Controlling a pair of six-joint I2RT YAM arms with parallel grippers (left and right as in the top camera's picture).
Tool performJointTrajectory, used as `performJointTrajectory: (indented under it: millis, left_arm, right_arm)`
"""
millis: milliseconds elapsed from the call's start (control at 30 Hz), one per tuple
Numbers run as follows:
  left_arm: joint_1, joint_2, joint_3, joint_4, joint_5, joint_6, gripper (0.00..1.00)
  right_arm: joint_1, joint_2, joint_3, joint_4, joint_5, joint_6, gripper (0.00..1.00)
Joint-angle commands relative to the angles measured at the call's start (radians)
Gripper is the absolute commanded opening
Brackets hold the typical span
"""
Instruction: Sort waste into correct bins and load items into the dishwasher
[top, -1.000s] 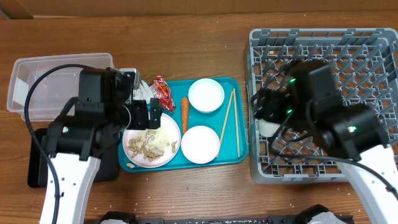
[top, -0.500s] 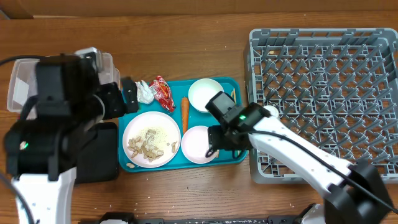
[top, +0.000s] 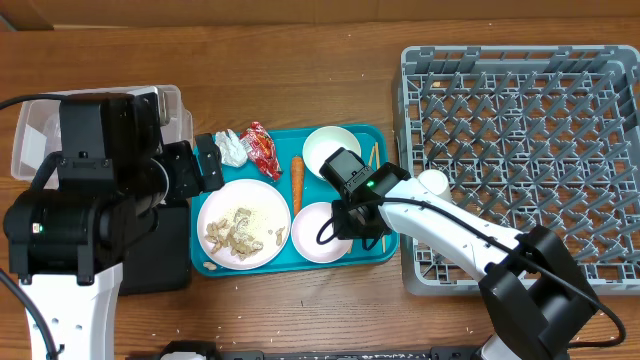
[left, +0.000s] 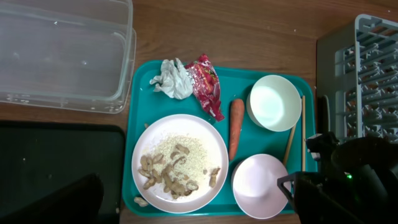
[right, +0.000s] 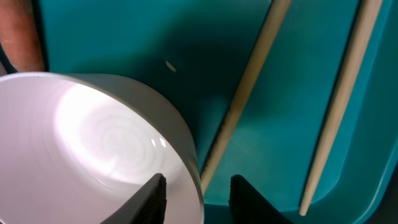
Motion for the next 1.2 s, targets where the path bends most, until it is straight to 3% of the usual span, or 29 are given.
performJointTrajectory:
  millis: [0,100,433,533,700,800,1000,1167]
  left_arm:
    - [0.005,0.013,0.010,0.001,-0.010,-0.017,1.00]
    - [0.005,0.021,0.010,0.001,-0.010,-0.017,1.00]
    - [0.005,0.051,0.010,0.001,-0.010,-0.017,1.00]
    - [0.005,0.059,0.010,0.001,-0.010,-0.017,1.00]
    - [0.005,0.081,0.010,0.001,-0.010,-0.017,1.00]
    - [0.005,0.093,0.010,0.002,-0.010,-0.017,1.00]
    - [0.005,0.121,0.010,0.001,-0.010,-0.017,1.00]
    - [0.005,0.145,0.010,0.002,-0.010,-0.017,1.00]
  right_arm:
    - [0.003,0.001,-0.017,0.023,0.018,0.032,0.23]
    - [0.003,0.001,-0.039,0.040,0.022,0.055,0.05]
    - [0.003,-0.187,0.090,-0.122,0.165,0.053,0.04]
    - [-0.002,-0.280,0.167,-0.222,0.351,0.081,0.04]
    - [-0.029,-0.408,0.212,-0.394,0.935,0.289,0.04]
    - [-0.071,-0.418,0.211,-0.429,1.175,0.319,0.04]
    - [-0.232,-0.346,0.206,-0.423,1.363,0.319,0.04]
    - [-0.397,-0.245,0.206,-0.375,1.387,0.306,0.04]
